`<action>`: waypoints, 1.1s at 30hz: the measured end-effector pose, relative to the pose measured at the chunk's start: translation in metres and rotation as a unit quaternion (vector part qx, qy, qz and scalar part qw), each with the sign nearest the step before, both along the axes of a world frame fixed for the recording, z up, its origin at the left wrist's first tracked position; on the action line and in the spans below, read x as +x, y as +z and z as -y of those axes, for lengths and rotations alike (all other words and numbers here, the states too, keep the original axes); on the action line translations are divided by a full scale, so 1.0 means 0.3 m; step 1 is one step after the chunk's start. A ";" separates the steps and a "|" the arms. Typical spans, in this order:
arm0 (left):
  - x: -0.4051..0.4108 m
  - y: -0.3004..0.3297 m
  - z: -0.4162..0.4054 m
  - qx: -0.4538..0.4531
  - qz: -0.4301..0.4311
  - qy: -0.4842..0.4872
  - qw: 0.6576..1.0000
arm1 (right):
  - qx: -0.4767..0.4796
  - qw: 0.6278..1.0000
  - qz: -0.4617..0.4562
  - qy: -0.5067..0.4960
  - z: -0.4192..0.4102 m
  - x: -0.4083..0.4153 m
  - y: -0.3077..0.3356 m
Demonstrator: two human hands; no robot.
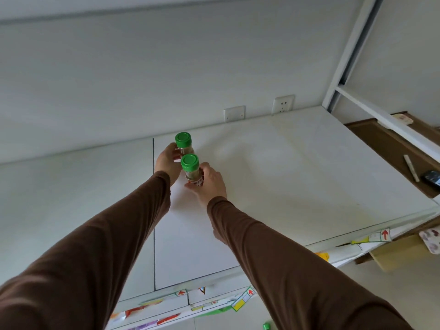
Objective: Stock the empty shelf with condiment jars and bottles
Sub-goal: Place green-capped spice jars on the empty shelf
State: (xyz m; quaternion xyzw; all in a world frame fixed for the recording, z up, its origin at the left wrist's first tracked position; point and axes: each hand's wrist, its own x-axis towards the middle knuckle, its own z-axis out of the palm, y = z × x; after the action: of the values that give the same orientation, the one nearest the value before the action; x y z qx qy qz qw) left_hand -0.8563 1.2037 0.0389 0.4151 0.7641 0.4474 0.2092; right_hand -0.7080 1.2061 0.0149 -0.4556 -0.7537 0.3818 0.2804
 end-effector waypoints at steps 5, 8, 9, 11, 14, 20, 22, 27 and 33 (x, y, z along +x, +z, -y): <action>-0.044 -0.009 -0.006 0.015 0.074 -0.034 0.997 | 0.012 1.000 -0.002 -0.017 -0.047 -0.034 -0.012; -0.080 -0.027 0.022 0.021 0.125 -0.044 0.991 | 0.012 1.000 -0.008 -0.027 -0.063 -0.049 -0.017; -0.091 -0.035 0.032 0.023 0.135 -0.045 0.990 | 0.011 0.999 -0.011 -0.031 -0.066 -0.056 -0.018; -0.110 -0.051 0.049 0.026 0.147 -0.043 0.988 | 0.008 0.999 -0.018 -0.041 -0.068 -0.066 -0.019; -0.118 -0.061 0.063 0.033 0.152 -0.039 0.987 | 0.009 0.999 -0.021 -0.046 -0.072 -0.078 -0.025; -0.091 -0.044 0.086 0.042 0.144 -0.032 0.988 | 0.008 0.998 -0.020 -0.051 -0.078 -0.094 -0.029; -0.089 -0.043 0.094 0.042 0.138 -0.027 0.989 | 0.007 0.998 -0.020 -0.051 -0.079 -0.097 -0.027; -0.084 -0.046 0.114 0.046 0.129 -0.018 0.990 | 0.008 0.999 -0.012 -0.050 -0.082 -0.101 -0.022; -0.068 -0.033 0.140 0.037 0.119 -0.012 0.992 | 0.002 0.999 -0.003 -0.043 -0.087 -0.099 -0.006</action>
State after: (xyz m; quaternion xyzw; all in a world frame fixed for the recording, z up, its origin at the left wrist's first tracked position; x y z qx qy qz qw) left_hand -0.8767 1.1618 0.0289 0.3753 0.7122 0.5186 0.2882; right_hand -0.7377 1.2321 0.0131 -0.4859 -0.7335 0.3692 0.2993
